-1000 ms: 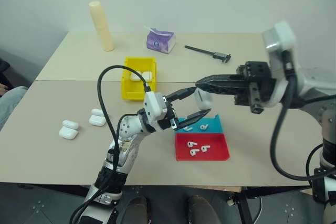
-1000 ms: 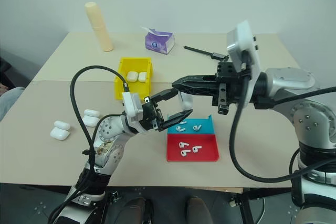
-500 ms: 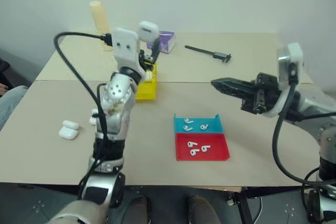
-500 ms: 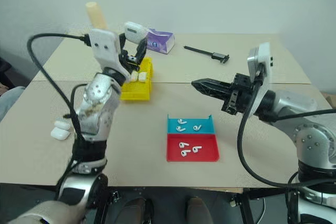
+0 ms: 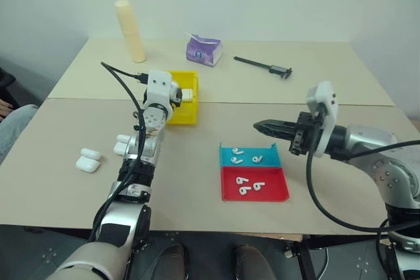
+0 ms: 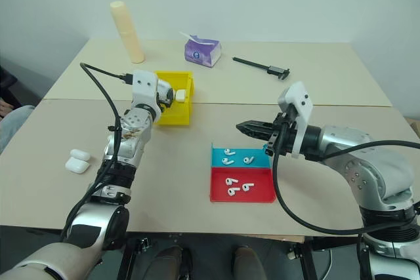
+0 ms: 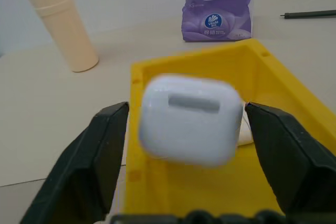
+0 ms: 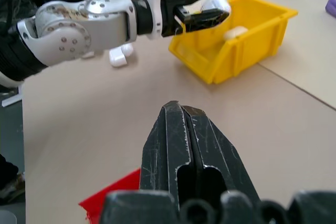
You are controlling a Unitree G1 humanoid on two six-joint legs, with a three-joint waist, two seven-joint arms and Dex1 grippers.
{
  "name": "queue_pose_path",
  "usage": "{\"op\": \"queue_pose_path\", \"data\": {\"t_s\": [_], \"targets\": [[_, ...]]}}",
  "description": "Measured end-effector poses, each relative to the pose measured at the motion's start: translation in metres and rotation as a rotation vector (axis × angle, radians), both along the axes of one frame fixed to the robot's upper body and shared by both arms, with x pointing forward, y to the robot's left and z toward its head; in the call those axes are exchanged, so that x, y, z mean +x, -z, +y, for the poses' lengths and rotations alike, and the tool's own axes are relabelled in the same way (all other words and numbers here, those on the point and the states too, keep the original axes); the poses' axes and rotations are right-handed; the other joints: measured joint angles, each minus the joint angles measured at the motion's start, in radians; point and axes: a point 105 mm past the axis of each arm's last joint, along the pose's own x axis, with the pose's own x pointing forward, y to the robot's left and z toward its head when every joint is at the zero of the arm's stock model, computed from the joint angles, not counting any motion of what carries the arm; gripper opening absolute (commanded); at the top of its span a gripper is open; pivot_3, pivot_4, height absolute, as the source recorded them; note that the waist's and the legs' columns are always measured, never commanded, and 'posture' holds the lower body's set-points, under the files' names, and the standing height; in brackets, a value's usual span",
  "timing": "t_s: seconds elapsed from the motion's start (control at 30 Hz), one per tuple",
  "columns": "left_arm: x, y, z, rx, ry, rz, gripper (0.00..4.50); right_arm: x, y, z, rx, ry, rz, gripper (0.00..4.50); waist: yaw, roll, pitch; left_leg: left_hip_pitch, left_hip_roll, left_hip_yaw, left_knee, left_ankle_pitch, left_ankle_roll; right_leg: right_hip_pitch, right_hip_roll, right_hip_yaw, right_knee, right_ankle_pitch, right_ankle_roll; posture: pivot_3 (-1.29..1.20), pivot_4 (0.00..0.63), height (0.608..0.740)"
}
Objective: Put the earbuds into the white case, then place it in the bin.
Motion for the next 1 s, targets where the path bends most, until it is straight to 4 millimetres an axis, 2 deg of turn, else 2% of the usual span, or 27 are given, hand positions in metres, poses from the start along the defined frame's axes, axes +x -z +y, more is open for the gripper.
{"op": "queue_pose_path", "data": {"t_s": [0.1,0.17,0.23,0.3,0.4,0.5,0.6,0.73,0.87,1.0], "targets": [[-0.002,-0.006,-0.008,-0.036,0.026,-0.025,4.46,0.000,0.001,-0.002,-0.024,0.008,-0.008,0.00,0.002,0.000,0.000,0.000,0.000,0.000,0.000,0.000,0.000,0.000,0.000,0.000,0.000,0.000,0.000,0.00,0.150,0.740],[-0.007,-0.020,-0.015,-0.061,0.069,-0.069,4.46,0.000,0.001,-0.003,-0.040,0.014,-0.013,0.00,0.002,0.000,0.000,-0.001,0.000,0.000,0.000,0.000,0.000,0.000,0.000,0.000,0.000,0.000,0.000,0.00,0.150,0.740],[-0.022,-0.036,-0.024,-0.136,0.208,-0.121,4.46,-0.001,0.004,-0.007,-0.072,0.015,-0.011,0.00,-0.001,0.000,0.000,0.000,0.000,0.000,0.000,0.000,0.000,0.000,0.000,0.001,0.000,0.000,0.000,0.00,0.150,0.740],[-0.045,-0.042,-0.028,-0.190,0.389,-0.139,4.46,-0.004,0.009,-0.012,-0.117,0.006,-0.017,0.00,-0.007,0.001,0.000,0.000,0.001,0.000,0.000,0.000,0.000,-0.001,0.000,0.001,0.000,0.000,0.000,0.00,0.150,0.740],[-0.082,-0.031,-0.017,-0.181,0.586,-0.102,4.46,-0.009,0.014,-0.026,-0.214,-0.010,-0.042,0.00,-0.016,0.001,0.000,0.003,0.001,0.000,0.000,0.001,-0.001,0.001,0.000,0.002,0.002,0.000,0.000,0.00,0.150,0.740],[-0.113,-0.020,-0.003,-0.049,0.680,-0.032,4.46,-0.015,0.014,-0.039,-0.278,-0.060,-0.110,0.00,-0.016,0.001,0.000,0.006,0.001,0.000,0.000,0.001,-0.001,0.003,0.001,0.002,0.002,0.000,0.000,0.00,0.150,0.740],[-0.139,-0.012,0.023,0.023,0.748,0.075,4.46,-0.022,0.004,-0.059,-0.332,-0.121,-0.224,0.00,-0.015,0.000,0.000,0.008,0.001,0.001,-0.001,0.001,-0.001,0.004,0.000,0.002,0.002,0.000,0.000,0.00,0.150,0.740],[-0.166,-0.015,0.044,0.057,0.833,0.157,4.46,-0.033,-0.010,-0.074,-0.395,-0.206,-0.316,0.00,-0.013,0.000,0.000,0.007,0.001,0.001,-0.001,0.000,-0.001,0.004,0.000,0.002,0.001,-0.001,-0.001,0.00,0.150,0.740],[-0.194,-0.003,0.065,0.161,0.887,0.311,4.46,-0.041,-0.009,-0.089,-0.462,-0.254,-0.300,0.00,-0.013,0.000,0.000,0.008,0.002,0.002,-0.002,0.000,-0.001,0.003,0.000,0.002,0.001,-0.001,-0.002,0.00,0.150,0.740],[-0.212,0.000,0.070,0.224,0.934,0.375,4.46,-0.044,-0.009,-0.095,-0.496,-0.284,-0.269,0.00,-0.013,0.001,0.000,0.010,0.003,0.003,-0.002,0.000,-0.001,0.003,-0.001,0.002,0.001,-0.002,-0.003,0.00,0.150,0.740]]}}
